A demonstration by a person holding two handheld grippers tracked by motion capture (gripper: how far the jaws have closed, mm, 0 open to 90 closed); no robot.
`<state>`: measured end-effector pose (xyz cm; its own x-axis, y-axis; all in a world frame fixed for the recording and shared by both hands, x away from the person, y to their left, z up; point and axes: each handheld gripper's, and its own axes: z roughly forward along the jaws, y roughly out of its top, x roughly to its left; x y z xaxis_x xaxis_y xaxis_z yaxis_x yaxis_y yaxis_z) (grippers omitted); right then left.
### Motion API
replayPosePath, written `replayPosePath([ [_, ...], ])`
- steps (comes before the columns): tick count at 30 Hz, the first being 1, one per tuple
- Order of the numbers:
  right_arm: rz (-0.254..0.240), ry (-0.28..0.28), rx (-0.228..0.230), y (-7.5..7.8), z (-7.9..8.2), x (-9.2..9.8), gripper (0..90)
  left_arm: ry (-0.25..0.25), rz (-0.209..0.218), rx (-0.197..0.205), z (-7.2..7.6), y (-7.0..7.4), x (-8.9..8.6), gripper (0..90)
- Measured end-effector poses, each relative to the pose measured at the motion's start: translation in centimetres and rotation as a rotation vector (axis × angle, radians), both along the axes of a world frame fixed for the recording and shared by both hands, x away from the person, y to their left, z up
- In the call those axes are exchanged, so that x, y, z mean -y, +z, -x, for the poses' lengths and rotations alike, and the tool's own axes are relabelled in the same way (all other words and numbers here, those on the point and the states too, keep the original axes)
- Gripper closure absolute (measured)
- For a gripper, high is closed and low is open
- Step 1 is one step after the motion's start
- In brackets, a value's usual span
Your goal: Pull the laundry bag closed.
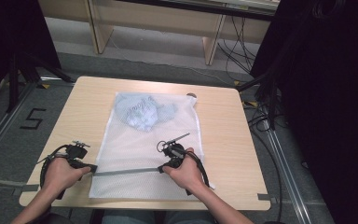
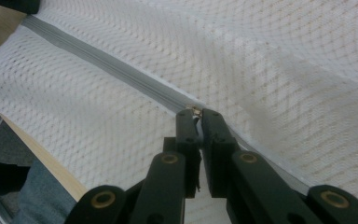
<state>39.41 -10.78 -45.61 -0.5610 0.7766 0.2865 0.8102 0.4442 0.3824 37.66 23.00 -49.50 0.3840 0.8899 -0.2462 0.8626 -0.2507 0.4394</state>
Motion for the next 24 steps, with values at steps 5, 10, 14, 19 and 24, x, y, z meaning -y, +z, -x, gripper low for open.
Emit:
replayPosePath([
  [5,-0.001,0.006,0.008,0.1,-0.1,0.4,87.0,0.001,0.0,0.0,0.0,0.0,0.0,89.7],
  [10,0.001,0.001,0.007,-0.1,-0.1,0.5,87.0,0.003,-0.001,0.003,0.0,0.0,0.0,89.7],
  [14,-0.007,0.001,0.003,0.1,-0.1,0.8,87.0,0.003,0.001,0.001,0.0,0.0,0.0,89.7],
  [19,-0.004,0.003,0.007,0.0,0.0,1.2,87.0,0.026,0.012,0.023,0.0,-0.2,0.1,89.7],
  [24,-0.002,-0.019,-0.002,0.0,0.1,1.5,87.0,0.005,0.01,0.007,-0.1,-0.1,0.0,89.7],
])
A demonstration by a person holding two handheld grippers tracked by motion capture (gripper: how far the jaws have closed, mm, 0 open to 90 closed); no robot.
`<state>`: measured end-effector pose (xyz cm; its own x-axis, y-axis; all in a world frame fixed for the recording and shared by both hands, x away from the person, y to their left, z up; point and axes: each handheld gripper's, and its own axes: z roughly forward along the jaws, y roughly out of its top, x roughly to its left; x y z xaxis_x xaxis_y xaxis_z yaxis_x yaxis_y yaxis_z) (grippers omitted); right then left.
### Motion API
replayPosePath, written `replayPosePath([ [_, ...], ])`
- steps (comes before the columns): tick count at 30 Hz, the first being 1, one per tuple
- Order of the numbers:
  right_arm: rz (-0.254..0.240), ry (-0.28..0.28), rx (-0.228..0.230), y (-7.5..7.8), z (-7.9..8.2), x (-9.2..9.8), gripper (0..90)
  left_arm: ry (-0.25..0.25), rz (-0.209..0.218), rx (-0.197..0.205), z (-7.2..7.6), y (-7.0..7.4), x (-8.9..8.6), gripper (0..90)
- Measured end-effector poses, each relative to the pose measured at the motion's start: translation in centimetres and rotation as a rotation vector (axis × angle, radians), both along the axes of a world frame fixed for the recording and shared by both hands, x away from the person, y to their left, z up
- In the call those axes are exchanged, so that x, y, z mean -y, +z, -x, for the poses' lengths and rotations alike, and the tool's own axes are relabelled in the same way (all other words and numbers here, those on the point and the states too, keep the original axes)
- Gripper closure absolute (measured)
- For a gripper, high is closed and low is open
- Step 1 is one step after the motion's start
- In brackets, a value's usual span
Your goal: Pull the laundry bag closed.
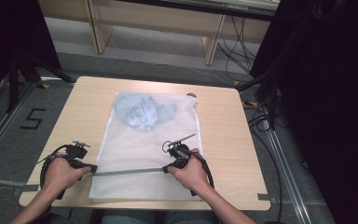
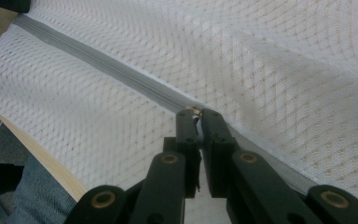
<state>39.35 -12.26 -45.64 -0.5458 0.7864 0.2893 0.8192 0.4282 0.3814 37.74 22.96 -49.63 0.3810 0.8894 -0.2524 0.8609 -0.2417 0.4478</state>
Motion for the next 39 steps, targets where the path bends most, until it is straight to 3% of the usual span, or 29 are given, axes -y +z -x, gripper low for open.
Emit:
replayPosePath([
  [2,-0.001,-0.011,0.005,0.0,0.1,-0.1,87.0,-0.009,-0.008,-0.007,0.0,0.1,-0.1,89.7],
  [4,-0.011,0.029,0.002,0.1,-0.1,0.3,86.9,-0.001,-0.01,-0.01,0.1,0.1,0.0,89.7],
  [6,-0.006,0.018,0.005,0.1,0.0,0.3,86.9,-0.018,-0.005,-0.006,0.0,0.1,-0.1,89.7],
  [7,-0.008,0.004,-0.004,0.2,0.0,0.3,86.9,0.004,-0.001,0.001,0.0,0.0,0.0,89.7],
  [9,-0.002,0.002,0.002,0.2,0.0,0.3,86.9,-0.016,-0.01,-0.004,0.0,0.1,-0.1,89.7],
  [10,-0.007,0.009,0.005,0.1,0.0,0.4,87.0,0.01,-0.004,0.0,0.0,0.0,0.0,89.7],
  [15,0.006,-0.001,0.011,0.1,0.0,0.5,86.9,0.002,0.0,0.016,0.1,-0.1,-0.1,89.7],
  [18,-0.006,0.002,0.005,0.1,0.0,0.7,87.0,0.018,-0.006,-0.002,0.1,0.0,0.1,89.7],
  [22,-0.004,0.004,0.006,0.1,0.0,0.9,86.9,0.018,-0.004,0.001,0.1,0.0,0.1,89.7],
  [23,-0.004,-0.002,0.003,0.1,0.0,0.9,87.0,-0.009,-0.014,-0.007,0.1,0.1,-0.1,89.7],
  [24,-0.002,-0.001,0.002,0.2,0.0,1.0,86.9,0.014,-0.006,-0.001,0.1,0.1,0.1,89.7],
  [39,0.016,-0.04,0.01,0.1,-0.2,2.2,87.0,-0.002,-0.011,-0.007,0.1,0.1,0.0,89.7],
])
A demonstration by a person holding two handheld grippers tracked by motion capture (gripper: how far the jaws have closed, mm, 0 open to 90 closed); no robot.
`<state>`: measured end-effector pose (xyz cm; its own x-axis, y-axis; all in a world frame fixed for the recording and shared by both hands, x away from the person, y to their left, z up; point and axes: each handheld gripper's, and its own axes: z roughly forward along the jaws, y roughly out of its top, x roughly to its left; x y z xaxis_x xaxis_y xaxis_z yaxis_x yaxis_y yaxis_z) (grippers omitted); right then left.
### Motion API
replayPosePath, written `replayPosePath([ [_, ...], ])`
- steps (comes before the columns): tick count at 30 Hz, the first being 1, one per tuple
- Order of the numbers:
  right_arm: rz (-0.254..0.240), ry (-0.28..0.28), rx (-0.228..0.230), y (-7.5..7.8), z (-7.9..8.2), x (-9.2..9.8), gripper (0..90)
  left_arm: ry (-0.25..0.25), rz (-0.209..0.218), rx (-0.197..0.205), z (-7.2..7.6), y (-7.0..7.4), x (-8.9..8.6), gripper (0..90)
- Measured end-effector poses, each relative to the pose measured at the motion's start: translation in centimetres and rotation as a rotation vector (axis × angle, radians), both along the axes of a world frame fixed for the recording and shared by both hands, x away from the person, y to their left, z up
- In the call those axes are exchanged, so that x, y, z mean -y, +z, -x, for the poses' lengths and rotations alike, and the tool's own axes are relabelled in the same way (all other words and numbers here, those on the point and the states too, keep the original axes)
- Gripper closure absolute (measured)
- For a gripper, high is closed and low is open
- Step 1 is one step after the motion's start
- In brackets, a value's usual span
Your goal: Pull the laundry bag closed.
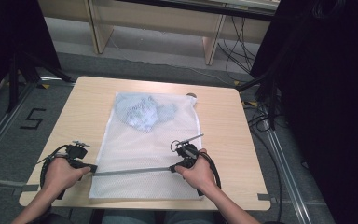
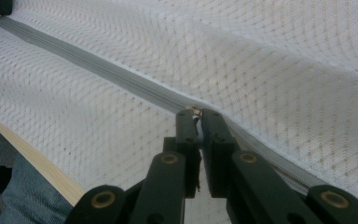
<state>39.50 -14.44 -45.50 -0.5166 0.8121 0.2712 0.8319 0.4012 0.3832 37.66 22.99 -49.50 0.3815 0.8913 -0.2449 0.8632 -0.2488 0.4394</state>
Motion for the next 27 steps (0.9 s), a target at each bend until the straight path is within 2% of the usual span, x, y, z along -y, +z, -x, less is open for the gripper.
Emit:
replayPosePath([
  [2,-0.002,0.002,-0.003,0.0,0.0,0.0,87.0,0.019,0.007,0.005,0.0,-0.1,0.1,89.7],
  [3,-0.012,0.015,-0.002,-0.1,-0.1,0.1,87.0,0.005,0.004,0.002,0.0,0.0,0.0,89.7],
  [4,-0.008,0.012,-0.002,-0.1,-0.1,0.1,86.9,0.024,0.005,0.007,0.0,-0.1,0.1,89.7],
  [5,-0.016,0.017,-0.004,-0.1,-0.1,0.2,86.9,0.021,0.005,0.007,0.0,-0.1,0.1,89.7],
  [8,-0.015,0.008,0.0,0.0,0.0,0.3,86.9,0.023,0.005,0.007,0.0,-0.1,0.1,89.7],
  [9,-0.015,-0.017,-0.018,0.1,0.1,0.3,87.0,0.022,0.005,0.007,0.0,-0.1,0.1,89.7],
  [10,-0.017,-0.004,-0.006,0.0,0.1,0.5,87.0,0.023,0.005,0.007,0.0,-0.1,0.1,89.7],
  [12,-0.005,-0.016,-0.003,0.0,0.1,0.5,87.0,0.004,0.003,0.0,0.0,0.0,0.0,89.7],
  [13,0.001,-0.025,-0.006,0.0,0.1,0.5,87.0,0.011,0.006,0.001,0.0,0.0,0.1,89.7],
  [14,-0.005,-0.003,0.004,-0.1,-0.1,0.7,87.0,0.014,0.006,0.002,0.0,0.0,0.1,89.7],
  [15,-0.016,0.012,-0.007,0.1,-0.1,0.8,86.9,0.002,0.001,-0.002,0.0,0.0,0.0,89.7],
  [17,0.0,-0.002,-0.005,0.0,-0.1,0.8,86.9,0.02,0.007,0.005,0.0,-0.1,0.1,89.7],
  [18,-0.002,-0.008,0.012,0.0,-0.1,0.9,87.0,0.023,0.005,0.008,0.0,-0.1,0.1,89.7],
  [21,-0.008,-0.008,0.003,0.0,-0.1,1.1,86.9,0.023,0.005,0.008,0.0,-0.1,0.1,89.7],
  [22,-0.002,-0.023,-0.006,0.0,0.0,1.2,87.0,0.023,0.005,0.008,0.0,-0.1,0.1,89.7],
  [24,-0.01,-0.01,0.001,0.0,-0.1,1.5,86.9,0.023,0.005,0.008,0.0,-0.1,0.1,89.7],
  [25,-0.012,-0.006,-0.005,0.0,-0.1,1.6,86.9,0.005,0.003,0.0,0.0,0.0,0.0,89.7],
  [27,-0.015,-0.03,-0.013,0.1,-0.1,1.6,87.0,0.023,0.006,0.008,0.0,-0.1,0.1,89.7],
])
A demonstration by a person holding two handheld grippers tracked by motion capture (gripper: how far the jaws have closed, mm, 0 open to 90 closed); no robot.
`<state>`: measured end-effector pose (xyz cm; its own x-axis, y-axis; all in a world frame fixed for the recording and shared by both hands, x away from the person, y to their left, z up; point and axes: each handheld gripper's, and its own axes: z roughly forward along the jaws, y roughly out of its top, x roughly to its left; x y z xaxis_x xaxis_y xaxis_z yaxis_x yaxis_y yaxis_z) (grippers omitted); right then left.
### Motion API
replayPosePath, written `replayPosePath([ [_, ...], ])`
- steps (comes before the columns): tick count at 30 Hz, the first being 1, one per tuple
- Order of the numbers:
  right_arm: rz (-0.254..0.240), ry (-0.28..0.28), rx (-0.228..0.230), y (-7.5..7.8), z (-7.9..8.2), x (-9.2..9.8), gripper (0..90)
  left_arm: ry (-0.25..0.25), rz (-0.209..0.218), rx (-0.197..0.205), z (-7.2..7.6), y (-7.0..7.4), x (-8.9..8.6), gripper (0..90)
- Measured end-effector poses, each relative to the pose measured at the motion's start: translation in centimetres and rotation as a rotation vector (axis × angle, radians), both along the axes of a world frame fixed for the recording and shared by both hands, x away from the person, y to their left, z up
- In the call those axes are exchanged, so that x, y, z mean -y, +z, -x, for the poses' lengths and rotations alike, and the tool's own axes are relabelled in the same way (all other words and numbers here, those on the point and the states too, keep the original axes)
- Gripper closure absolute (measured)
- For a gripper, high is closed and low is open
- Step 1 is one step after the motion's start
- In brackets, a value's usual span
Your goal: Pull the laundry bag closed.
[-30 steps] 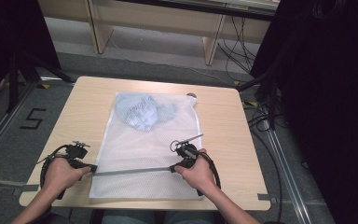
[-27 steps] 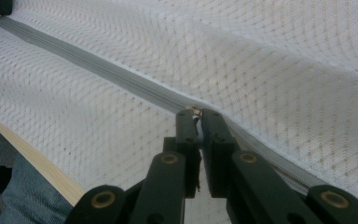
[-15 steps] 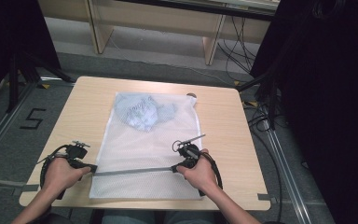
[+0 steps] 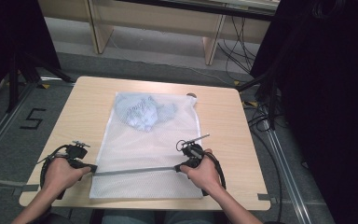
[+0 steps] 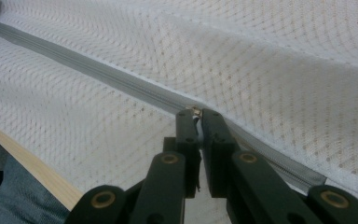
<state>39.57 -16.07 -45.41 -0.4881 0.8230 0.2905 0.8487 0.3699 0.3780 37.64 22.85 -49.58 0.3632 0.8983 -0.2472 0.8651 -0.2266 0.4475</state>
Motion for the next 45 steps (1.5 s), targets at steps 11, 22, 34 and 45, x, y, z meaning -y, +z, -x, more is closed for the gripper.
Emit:
replayPosePath([
  [11,-0.002,-0.008,-0.006,0.1,0.0,0.4,86.9,-0.016,-0.006,-0.007,0.0,0.1,-0.1,89.7],
  [22,-0.001,-0.022,0.001,0.1,-0.1,0.8,86.9,-0.017,-0.009,-0.005,0.0,0.1,-0.1,89.7],
  [34,0.004,-0.039,-0.011,0.1,0.0,1.1,86.9,-0.016,-0.007,-0.005,0.0,0.1,-0.1,89.7],
  [45,0.002,-0.037,-0.006,0.0,0.2,1.4,86.9,-0.012,0.0,0.016,0.1,-0.1,0.0,89.7],
])
